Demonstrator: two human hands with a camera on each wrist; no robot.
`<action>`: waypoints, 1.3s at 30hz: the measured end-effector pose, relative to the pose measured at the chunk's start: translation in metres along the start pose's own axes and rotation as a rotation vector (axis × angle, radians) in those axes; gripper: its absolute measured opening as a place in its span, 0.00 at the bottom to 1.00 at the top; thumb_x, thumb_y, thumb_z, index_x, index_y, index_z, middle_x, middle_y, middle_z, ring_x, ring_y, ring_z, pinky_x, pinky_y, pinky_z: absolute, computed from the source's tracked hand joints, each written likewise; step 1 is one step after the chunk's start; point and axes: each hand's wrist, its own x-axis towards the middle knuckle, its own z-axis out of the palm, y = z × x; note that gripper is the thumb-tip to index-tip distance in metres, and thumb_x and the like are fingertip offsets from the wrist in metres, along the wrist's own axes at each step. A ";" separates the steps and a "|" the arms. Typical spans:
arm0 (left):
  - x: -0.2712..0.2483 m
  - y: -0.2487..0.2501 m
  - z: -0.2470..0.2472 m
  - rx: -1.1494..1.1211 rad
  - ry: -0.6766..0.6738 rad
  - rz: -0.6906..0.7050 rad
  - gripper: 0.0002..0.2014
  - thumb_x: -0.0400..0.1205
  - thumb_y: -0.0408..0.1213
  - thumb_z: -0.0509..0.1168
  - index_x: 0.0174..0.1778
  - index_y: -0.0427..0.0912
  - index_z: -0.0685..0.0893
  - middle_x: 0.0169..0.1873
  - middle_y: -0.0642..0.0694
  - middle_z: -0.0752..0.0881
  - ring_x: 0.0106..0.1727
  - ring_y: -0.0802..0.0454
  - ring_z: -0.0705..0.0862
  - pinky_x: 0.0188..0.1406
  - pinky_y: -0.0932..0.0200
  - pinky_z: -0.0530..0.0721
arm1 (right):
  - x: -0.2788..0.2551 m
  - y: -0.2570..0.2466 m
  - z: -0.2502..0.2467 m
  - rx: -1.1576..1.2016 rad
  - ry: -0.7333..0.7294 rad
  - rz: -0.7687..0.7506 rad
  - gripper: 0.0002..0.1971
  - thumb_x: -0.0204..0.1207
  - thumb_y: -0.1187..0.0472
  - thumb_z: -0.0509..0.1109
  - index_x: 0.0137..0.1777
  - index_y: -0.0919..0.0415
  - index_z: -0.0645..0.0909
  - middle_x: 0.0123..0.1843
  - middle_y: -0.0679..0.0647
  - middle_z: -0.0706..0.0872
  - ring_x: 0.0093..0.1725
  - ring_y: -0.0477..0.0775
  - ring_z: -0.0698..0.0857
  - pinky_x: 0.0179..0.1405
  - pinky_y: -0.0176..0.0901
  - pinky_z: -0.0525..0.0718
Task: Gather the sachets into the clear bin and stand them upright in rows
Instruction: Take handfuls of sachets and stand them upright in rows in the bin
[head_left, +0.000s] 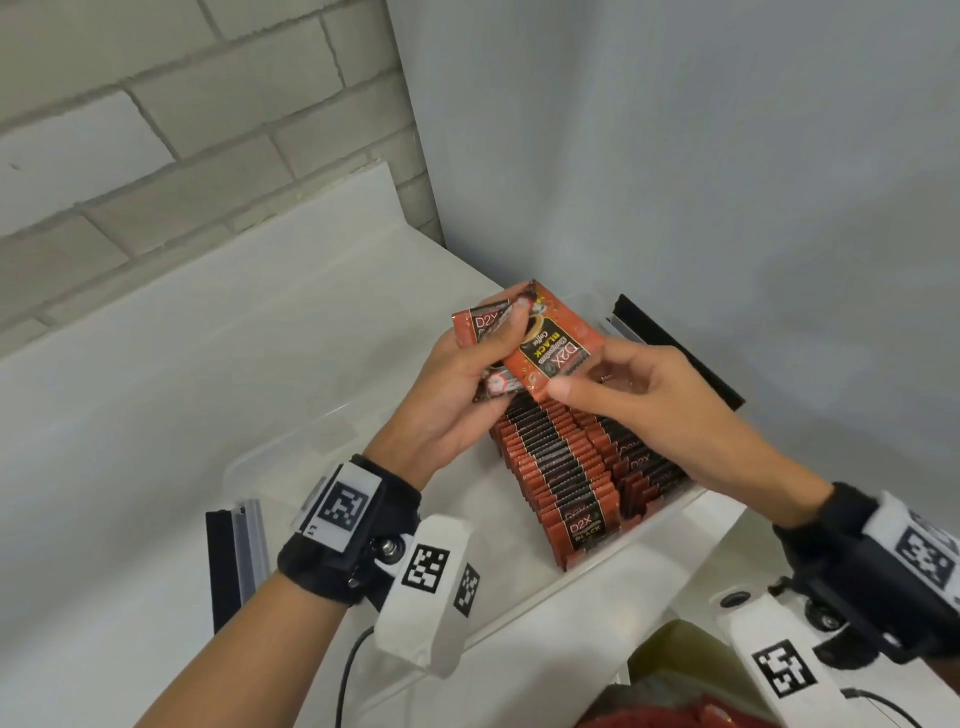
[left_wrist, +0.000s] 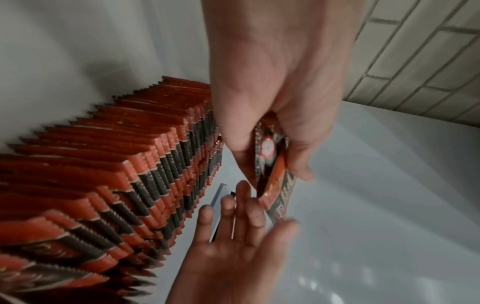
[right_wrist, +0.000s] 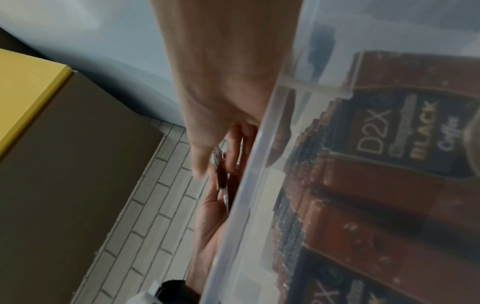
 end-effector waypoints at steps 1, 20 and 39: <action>0.000 0.000 0.000 0.008 -0.009 -0.001 0.24 0.77 0.37 0.66 0.68 0.30 0.76 0.56 0.34 0.86 0.57 0.43 0.87 0.59 0.50 0.86 | 0.000 -0.001 0.000 0.003 0.015 -0.009 0.14 0.67 0.52 0.77 0.48 0.59 0.87 0.49 0.53 0.91 0.47 0.53 0.91 0.48 0.42 0.88; 0.000 0.001 0.000 0.012 -0.049 -0.014 0.17 0.71 0.45 0.69 0.53 0.43 0.86 0.46 0.44 0.90 0.53 0.46 0.87 0.56 0.51 0.86 | -0.009 -0.009 -0.021 0.053 0.091 -0.102 0.09 0.70 0.56 0.72 0.47 0.60 0.84 0.31 0.49 0.88 0.32 0.43 0.83 0.42 0.30 0.83; -0.003 0.002 -0.002 -0.036 -0.086 -0.049 0.17 0.74 0.29 0.62 0.59 0.36 0.81 0.37 0.45 0.88 0.38 0.53 0.88 0.42 0.61 0.86 | -0.013 -0.006 -0.025 -0.880 -0.699 -0.052 0.03 0.76 0.52 0.73 0.47 0.44 0.88 0.47 0.36 0.83 0.53 0.39 0.79 0.56 0.36 0.78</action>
